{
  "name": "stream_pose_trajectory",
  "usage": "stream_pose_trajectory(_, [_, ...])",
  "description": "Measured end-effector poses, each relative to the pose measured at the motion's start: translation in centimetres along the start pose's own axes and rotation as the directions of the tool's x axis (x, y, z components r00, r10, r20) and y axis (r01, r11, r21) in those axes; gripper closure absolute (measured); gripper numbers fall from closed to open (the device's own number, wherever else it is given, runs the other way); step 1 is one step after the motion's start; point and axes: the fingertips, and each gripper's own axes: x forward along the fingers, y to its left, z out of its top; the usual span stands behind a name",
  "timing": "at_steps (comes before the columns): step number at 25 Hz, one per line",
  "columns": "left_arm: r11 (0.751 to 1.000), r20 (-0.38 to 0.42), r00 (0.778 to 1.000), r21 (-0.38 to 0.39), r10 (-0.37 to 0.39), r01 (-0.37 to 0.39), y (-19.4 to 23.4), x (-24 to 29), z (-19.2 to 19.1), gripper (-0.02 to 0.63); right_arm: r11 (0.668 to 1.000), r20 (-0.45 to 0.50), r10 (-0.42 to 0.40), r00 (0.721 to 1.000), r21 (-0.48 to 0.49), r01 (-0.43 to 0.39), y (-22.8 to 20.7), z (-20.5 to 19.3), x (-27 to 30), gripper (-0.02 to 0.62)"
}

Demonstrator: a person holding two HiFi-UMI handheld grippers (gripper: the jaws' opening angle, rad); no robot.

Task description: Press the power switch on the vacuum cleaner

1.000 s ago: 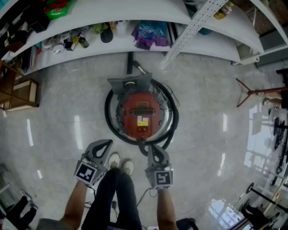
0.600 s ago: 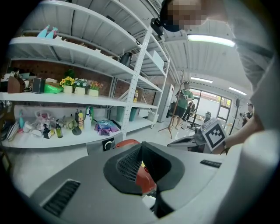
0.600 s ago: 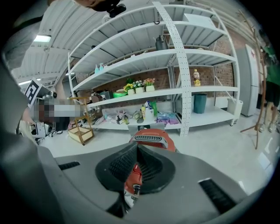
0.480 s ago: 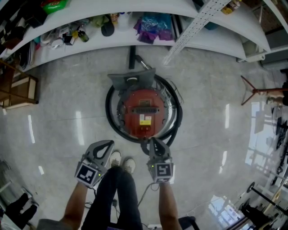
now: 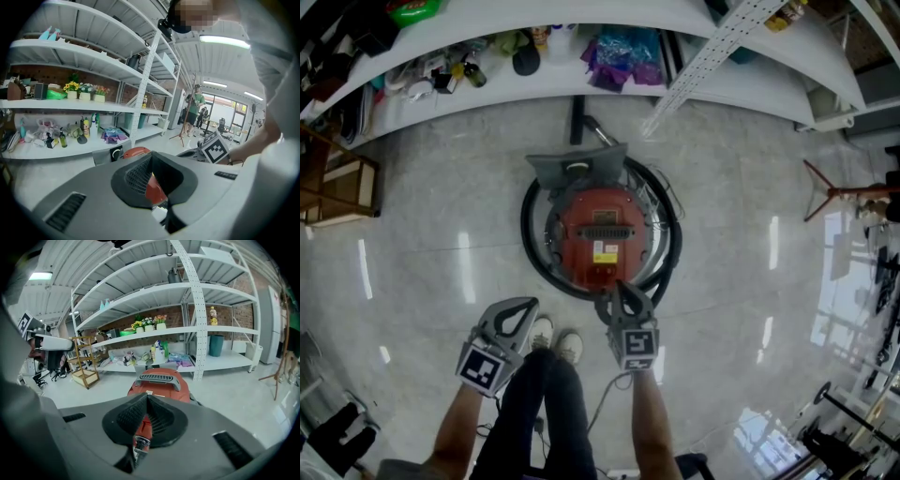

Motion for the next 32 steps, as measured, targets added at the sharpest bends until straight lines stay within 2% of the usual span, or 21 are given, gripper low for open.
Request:
stream_pose_trajectory(25, [1.0, -0.008, 1.0, -0.002, 0.005, -0.005, 0.1, -0.3, -1.0, 0.598, 1.0, -0.064, -0.004, 0.998, 0.004, 0.004, -0.8, -3.5, 3.8, 0.594])
stream_pose_trajectory(32, [1.0, 0.011, 1.0, -0.003, 0.005, -0.005, 0.2, -0.2, -1.2, 0.598, 1.0, -0.072, -0.017, 0.997, 0.001, 0.017, -1.3, -4.4, 4.3, 0.594])
